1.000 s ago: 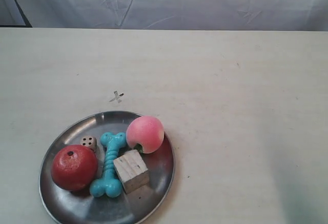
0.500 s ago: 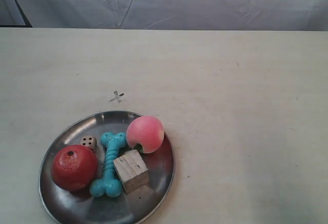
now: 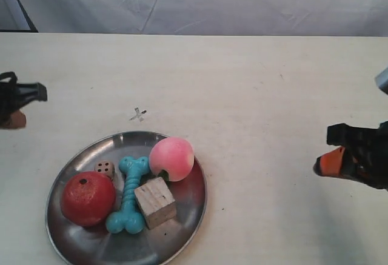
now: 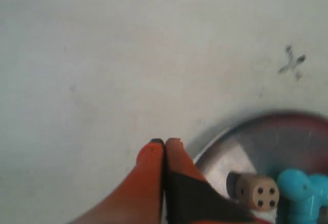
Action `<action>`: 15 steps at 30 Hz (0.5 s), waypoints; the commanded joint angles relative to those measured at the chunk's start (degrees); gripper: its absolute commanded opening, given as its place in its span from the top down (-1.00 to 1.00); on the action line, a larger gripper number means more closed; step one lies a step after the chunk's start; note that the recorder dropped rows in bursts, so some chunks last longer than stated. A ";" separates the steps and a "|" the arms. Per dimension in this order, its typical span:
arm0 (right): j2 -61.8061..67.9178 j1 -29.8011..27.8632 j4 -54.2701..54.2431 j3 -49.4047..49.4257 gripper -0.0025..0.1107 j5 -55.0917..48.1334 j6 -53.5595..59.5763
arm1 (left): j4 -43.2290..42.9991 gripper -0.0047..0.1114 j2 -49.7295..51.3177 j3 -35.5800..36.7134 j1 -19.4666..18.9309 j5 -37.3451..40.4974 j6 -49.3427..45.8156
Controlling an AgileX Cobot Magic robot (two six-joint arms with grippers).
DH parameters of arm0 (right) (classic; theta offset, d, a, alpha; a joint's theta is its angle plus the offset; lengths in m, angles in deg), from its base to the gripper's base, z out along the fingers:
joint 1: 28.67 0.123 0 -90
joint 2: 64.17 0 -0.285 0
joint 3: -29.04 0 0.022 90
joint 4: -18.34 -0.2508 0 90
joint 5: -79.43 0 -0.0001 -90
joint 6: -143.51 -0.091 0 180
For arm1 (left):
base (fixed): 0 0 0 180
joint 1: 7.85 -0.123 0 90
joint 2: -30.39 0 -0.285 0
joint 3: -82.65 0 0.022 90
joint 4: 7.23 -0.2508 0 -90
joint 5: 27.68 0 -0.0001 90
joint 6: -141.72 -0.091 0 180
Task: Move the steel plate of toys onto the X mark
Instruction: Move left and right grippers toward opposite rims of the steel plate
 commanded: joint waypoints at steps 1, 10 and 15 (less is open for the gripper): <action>10.26 0.13 -9.17 -1.26 0.97 -2.87 13.05 | 5.95 0.92 4.63 -0.47 0.35 7.53 -4.33; 15.66 2.45 -14.24 -1.26 0.97 -2.25 18.50 | 8.63 0.92 3.54 -0.34 -0.62 8.05 -5.20; 15.66 12.03 -14.53 -1.26 0.97 4.23 18.50 | 27.99 0.92 3.43 4.48 -15.29 10.36 -19.75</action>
